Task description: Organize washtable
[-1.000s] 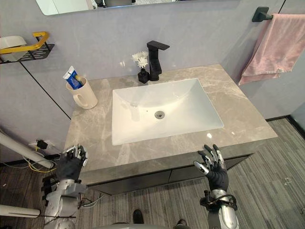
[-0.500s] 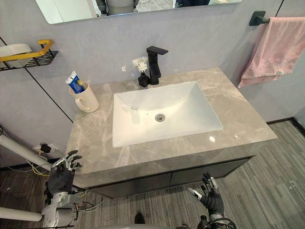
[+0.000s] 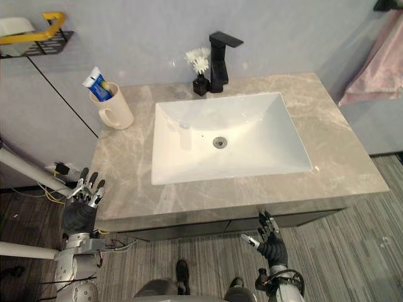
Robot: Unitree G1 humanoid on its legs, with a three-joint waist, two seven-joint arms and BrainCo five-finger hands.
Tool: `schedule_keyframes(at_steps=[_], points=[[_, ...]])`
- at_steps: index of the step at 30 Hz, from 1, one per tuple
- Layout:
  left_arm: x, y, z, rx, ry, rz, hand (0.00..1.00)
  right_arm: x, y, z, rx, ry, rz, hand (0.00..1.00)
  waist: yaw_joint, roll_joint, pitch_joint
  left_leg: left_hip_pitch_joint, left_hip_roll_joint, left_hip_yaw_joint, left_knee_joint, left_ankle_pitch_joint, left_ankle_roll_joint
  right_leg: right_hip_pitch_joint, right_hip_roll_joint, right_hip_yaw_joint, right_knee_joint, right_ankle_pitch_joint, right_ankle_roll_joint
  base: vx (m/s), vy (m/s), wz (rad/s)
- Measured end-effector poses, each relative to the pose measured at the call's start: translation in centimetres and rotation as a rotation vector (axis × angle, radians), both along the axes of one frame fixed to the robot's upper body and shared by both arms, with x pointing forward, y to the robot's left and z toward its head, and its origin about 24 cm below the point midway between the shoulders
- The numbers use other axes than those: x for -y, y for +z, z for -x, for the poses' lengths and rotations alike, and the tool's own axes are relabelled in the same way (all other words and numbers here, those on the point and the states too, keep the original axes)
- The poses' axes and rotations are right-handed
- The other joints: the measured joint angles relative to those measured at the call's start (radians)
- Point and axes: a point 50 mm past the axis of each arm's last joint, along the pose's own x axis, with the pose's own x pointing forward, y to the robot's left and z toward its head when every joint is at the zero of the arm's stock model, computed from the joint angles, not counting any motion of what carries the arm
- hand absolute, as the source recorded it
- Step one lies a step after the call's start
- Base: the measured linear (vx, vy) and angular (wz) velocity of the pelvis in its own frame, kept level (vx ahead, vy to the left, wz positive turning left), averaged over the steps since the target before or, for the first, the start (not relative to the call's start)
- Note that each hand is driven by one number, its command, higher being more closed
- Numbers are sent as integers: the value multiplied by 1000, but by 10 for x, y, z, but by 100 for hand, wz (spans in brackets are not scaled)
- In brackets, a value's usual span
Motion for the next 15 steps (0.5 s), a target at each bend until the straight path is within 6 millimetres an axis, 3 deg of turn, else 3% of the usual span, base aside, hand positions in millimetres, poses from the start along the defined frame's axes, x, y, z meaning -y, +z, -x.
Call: schedule_keyframes(at_steps=[1, 2, 3, 5, 6, 8, 10, 12, 15], points=[[0, 1, -1, 5, 2, 0, 0, 0, 3, -4, 17, 6, 2, 0, 0, -5, 3, -20, 0, -30, 34, -3, -13, -18, -4, 20, 14, -1, -2, -70, 63, -83], [-1, 3, -2, 11, 4, -4, 0, 0, 8, -12, 55, 8, -6, 0, 1, -14, 9, -29, -3, -98, 86, -34, -54, -42, -14, 60, 27, 1, -4, -63, 96, -112], [0, 3, 0, 9, 4, -2, 0, 0, 14, -17, 90, 11, -11, 0, -1, -1, 20, -47, 36, -111, 269, -116, -24, -53, -5, 105, 48, 1, -4, -59, 118, -117], [5, 2, 0, 6, -16, 7, 0, 1, 15, -15, 101, 4, -23, 0, -7, 6, 21, -10, 97, -144, 445, -167, -36, -58, 5, 170, 71, 3, 1, -38, 209, -114], [10, 4, -3, 27, -36, 26, 0, 1, 15, -12, 98, -1, -25, 0, -8, 10, 18, 24, 131, -161, 464, -162, -42, -83, 9, 214, 95, 5, 7, -35, 265, -102], [22, 11, -11, 71, -84, 35, 0, 3, 14, -7, 91, -19, -36, 0, -18, 21, 3, 24, 108, -171, 412, -208, -69, -127, 9, 264, 104, 21, 21, -62, 305, -56], [31, 20, -19, 117, -129, 34, 0, -3, 10, -4, 80, -39, -77, 0, -34, 4, 0, 37, 83, -169, 328, -246, -67, -163, -8, 284, 84, 47, 9, -109, 286, -7], [41, 28, -26, 153, -174, 38, 0, -8, 7, -2, 71, -62, -117, 0, -40, 3, 1, 65, 81, -142, 236, -292, -60, -190, -12, 292, 79, 98, 33, -128, 183, -4], [48, 25, -29, 140, -210, 35, 0, -12, 7, -3, 79, -67, -141, 0, -33, -22, 1, 80, 52, -94, 179, -285, -41, -216, -28, 348, 62, 159, 17, -199, 114, -34]])
